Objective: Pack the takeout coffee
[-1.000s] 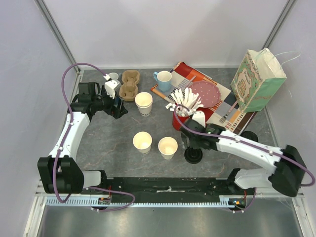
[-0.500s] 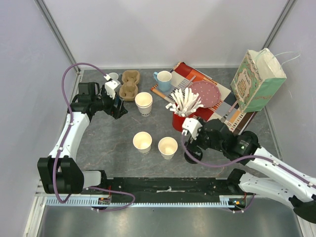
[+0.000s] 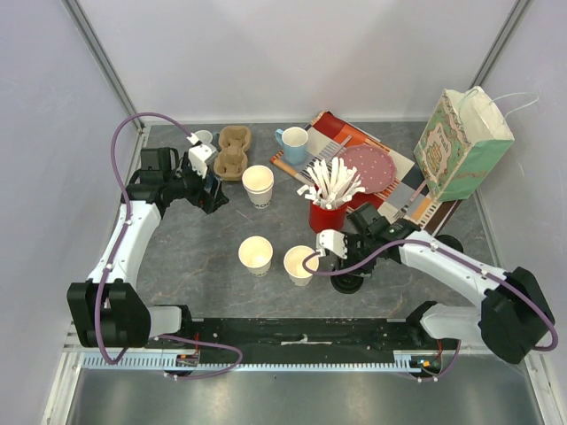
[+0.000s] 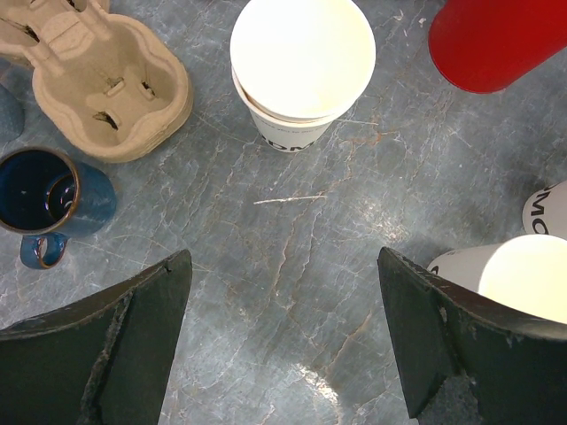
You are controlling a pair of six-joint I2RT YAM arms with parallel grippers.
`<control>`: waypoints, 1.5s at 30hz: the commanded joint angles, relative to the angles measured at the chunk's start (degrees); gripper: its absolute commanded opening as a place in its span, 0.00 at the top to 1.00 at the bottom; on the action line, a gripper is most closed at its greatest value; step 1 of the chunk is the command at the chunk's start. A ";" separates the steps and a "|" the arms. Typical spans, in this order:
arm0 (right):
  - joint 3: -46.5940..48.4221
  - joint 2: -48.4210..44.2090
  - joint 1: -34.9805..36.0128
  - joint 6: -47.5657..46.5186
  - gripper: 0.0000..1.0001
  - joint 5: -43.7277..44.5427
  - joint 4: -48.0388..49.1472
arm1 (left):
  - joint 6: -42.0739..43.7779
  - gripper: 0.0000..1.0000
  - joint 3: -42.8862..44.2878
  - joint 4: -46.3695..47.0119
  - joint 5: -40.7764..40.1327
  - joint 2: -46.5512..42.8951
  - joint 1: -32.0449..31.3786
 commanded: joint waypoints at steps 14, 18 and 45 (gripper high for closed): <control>8.19 9.78 -0.36 -11.78 0.42 -7.05 -6.00 | 2.38 0.09 0.45 0.75 -0.30 -0.57 0.10; 8.81 11.62 -0.36 -13.01 0.47 -7.75 -6.09 | 2.55 0.09 0.45 0.66 -0.65 -0.66 0.10; 11.71 12.07 -0.45 -13.10 0.97 -9.51 -6.43 | 2.99 0.10 0.27 0.66 -1.01 -0.57 0.10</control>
